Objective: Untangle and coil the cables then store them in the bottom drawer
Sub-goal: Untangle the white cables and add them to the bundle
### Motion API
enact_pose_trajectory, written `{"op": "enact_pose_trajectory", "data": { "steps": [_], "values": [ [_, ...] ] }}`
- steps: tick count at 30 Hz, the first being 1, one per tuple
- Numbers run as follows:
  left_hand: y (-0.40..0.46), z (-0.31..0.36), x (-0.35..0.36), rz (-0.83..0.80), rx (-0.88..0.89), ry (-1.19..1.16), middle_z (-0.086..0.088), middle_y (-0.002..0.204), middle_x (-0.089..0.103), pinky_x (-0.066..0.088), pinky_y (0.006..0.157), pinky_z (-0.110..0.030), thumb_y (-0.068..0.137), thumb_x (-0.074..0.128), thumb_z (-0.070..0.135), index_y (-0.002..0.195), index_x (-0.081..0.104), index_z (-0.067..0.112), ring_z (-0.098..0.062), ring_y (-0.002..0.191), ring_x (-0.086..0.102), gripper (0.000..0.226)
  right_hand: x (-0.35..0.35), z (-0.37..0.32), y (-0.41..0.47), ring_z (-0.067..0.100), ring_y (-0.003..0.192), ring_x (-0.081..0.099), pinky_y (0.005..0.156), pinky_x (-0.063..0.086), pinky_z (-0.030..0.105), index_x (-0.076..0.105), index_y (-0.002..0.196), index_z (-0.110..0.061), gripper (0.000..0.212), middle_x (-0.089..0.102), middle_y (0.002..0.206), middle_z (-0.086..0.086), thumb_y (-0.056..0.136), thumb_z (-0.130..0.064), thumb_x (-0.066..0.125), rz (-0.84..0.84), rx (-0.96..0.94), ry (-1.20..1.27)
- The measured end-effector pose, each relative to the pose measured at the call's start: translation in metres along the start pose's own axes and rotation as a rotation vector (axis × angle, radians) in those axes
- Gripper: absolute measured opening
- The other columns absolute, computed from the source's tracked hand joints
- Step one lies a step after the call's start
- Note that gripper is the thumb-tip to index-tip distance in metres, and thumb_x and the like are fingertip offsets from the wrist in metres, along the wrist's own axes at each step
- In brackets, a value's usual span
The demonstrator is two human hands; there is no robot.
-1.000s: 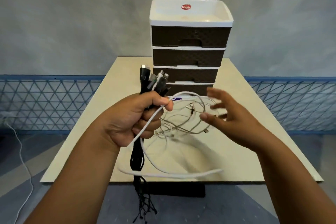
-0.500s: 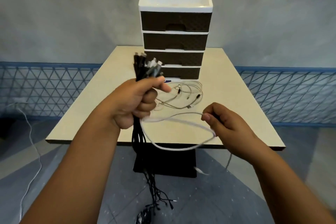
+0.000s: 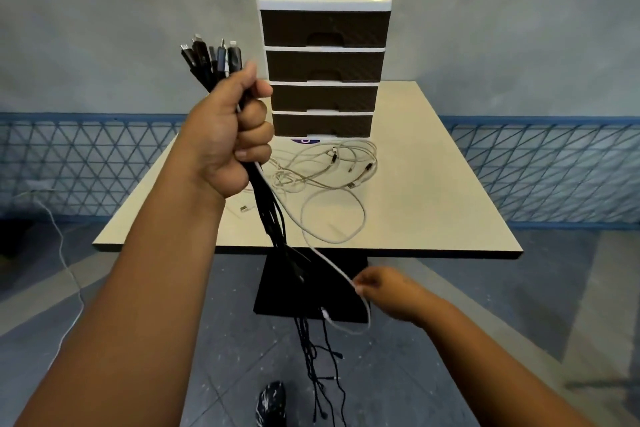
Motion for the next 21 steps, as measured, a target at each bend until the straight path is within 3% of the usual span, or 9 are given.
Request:
{"op": "enact_pose_trajectory", "data": {
  "steps": [2,5,7,9,11,14,17,21],
  "values": [
    [-0.004,0.011,0.002,-0.023,0.036,-0.004,0.009,0.04,0.027,0.02,0.03,-0.015,0.101,0.04,0.043,0.074,0.052,0.023,-0.002,0.033,0.02,0.035,0.004,0.009,-0.011,0.025,0.126,0.052,0.101,0.042,0.033,0.054,0.137,-0.015,0.042,0.055,0.139,0.008,0.099,-0.032,0.052,-0.129,0.027,-0.319],
    [-0.01,0.025,0.009,-0.053,0.078,-0.004,0.009,0.04,0.027,0.021,0.03,-0.015,0.101,0.039,0.043,0.073,0.049,0.023,-0.002,0.033,0.02,0.036,-0.028,-0.005,-0.028,0.025,0.112,0.058,0.088,0.045,0.032,0.062,0.122,-0.015,0.033,0.062,0.126,0.008,0.099,-0.035,0.051,-0.072,0.032,-0.504],
    [-0.013,0.027,0.019,-0.07,0.092,-0.015,0.009,0.042,0.026,0.02,0.03,-0.015,0.101,0.039,0.043,0.071,0.047,0.023,-0.002,0.034,0.019,0.037,-0.065,-0.041,-0.042,0.021,0.095,0.061,0.076,0.045,0.03,0.067,0.104,-0.015,0.026,0.068,0.104,0.003,0.099,-0.036,0.052,0.158,-0.073,-0.338],
    [-0.013,0.024,0.03,-0.078,0.104,-0.038,0.009,0.043,0.025,0.019,0.031,-0.016,0.101,0.041,0.043,0.071,0.045,0.023,-0.003,0.035,0.018,0.037,-0.095,-0.086,-0.062,0.013,0.083,0.061,0.07,0.046,0.028,0.064,0.093,-0.017,0.025,0.067,0.088,-0.004,0.096,-0.04,0.056,0.365,-0.274,-0.002],
    [-0.012,0.021,0.039,-0.067,0.115,-0.058,0.01,0.045,0.024,0.018,0.032,-0.017,0.101,0.041,0.043,0.07,0.044,0.022,-0.004,0.037,0.016,0.037,-0.095,-0.13,-0.078,0.004,0.078,0.059,0.069,0.046,0.02,0.062,0.093,-0.018,0.023,0.065,0.085,-0.009,0.092,-0.042,0.061,0.32,-0.488,0.29],
    [-0.011,0.029,0.044,-0.041,0.148,-0.087,0.01,0.045,0.026,0.017,0.032,-0.018,0.101,0.042,0.042,0.07,0.046,0.022,-0.004,0.037,0.016,0.038,-0.052,-0.157,-0.069,0.005,0.07,0.056,0.067,0.047,0.028,0.054,0.084,-0.024,0.032,0.06,0.076,-0.009,0.089,-0.056,0.057,0.2,-0.611,0.186],
    [-0.011,0.051,0.038,-0.024,0.218,-0.097,0.01,0.046,0.027,0.017,0.033,-0.018,0.101,0.043,0.042,0.07,0.048,0.021,-0.004,0.038,0.017,0.038,-0.005,-0.135,-0.045,0.006,0.059,0.041,0.058,0.036,0.034,0.04,0.07,-0.025,0.045,0.044,0.064,-0.008,0.093,-0.064,0.032,0.216,-0.62,0.152],
    [-0.01,0.07,0.027,-0.007,0.283,-0.087,0.01,0.046,0.029,0.02,0.034,-0.019,0.101,0.043,0.041,0.071,0.05,0.02,-0.004,0.039,0.019,0.038,0.043,-0.076,-0.015,0.004,0.058,0.038,0.06,0.034,0.03,0.038,0.069,-0.023,0.052,0.039,0.064,-0.008,0.09,-0.07,0.031,0.1,-0.481,0.322]
  ]
}}
Point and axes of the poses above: each hand's wrist, its own y-axis towards the middle knuckle, its own x-axis out of the palm, z = x × y, the point moved 8 cm from there along y, towards the middle knuckle
